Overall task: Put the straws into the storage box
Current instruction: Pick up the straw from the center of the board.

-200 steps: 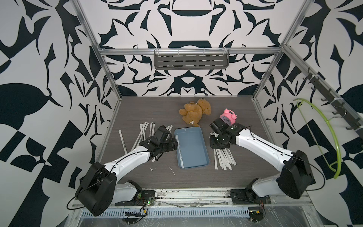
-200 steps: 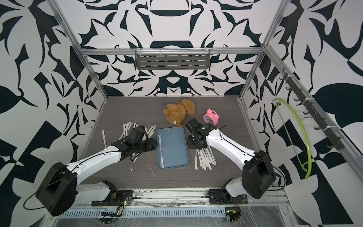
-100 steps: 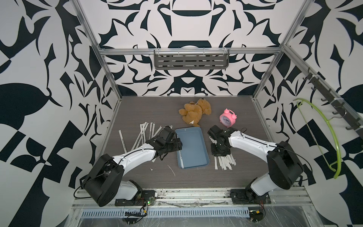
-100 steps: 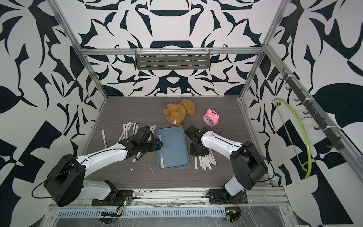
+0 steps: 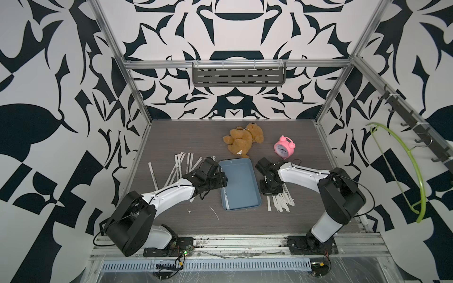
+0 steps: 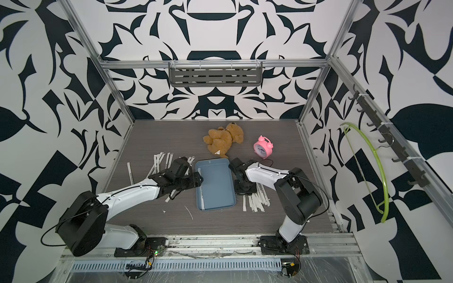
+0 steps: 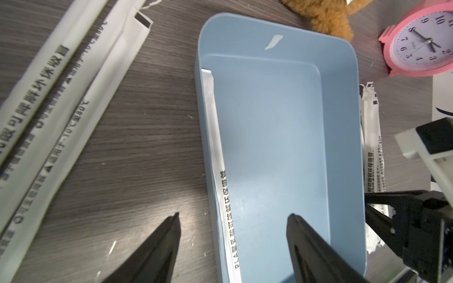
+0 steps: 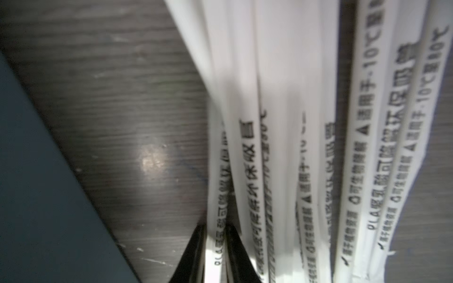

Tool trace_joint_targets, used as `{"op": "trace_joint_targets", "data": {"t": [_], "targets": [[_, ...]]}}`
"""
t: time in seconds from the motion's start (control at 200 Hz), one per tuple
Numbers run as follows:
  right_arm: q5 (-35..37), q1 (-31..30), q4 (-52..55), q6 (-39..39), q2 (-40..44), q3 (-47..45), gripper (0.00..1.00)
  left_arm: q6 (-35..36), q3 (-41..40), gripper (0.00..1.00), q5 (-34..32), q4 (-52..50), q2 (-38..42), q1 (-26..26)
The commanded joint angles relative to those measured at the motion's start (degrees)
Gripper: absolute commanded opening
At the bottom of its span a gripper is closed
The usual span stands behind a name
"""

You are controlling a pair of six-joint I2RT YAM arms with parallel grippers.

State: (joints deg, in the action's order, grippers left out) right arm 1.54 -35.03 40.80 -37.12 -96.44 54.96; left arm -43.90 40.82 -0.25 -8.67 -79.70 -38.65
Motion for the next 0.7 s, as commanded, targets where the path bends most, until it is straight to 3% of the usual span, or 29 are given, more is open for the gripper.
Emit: {"op": "trace_joint_targets", "data": {"t": [0.0,0.185,0.405,0.47,0.695], "targets": [[1.2,0.1,-0.4,-0.1,-0.5,-1.0,0.13,0.1,0.7,0.76,-0.6,0.5,-0.6,-0.1],[-4.7,1.4,4.5,2.8,8.0,0.1,0.11,0.2,0.8,0.73,-0.1,0.8,-0.6,-0.1],[-26.4,13.9,9.7,8.7,16.5,0.3,0.1,-0.8,1.3,0.69,1.9,4.4,-3.2,-0.1],[-34.3,14.7,10.2,10.6,16.4,0.8,0.1,-1.1,1.5,0.68,2.3,5.1,-3.8,-0.1],[-45.7,14.8,1.1,6.6,19.0,0.4,0.09,-0.2,2.6,0.61,2.7,3.8,-4.0,0.1]]}}
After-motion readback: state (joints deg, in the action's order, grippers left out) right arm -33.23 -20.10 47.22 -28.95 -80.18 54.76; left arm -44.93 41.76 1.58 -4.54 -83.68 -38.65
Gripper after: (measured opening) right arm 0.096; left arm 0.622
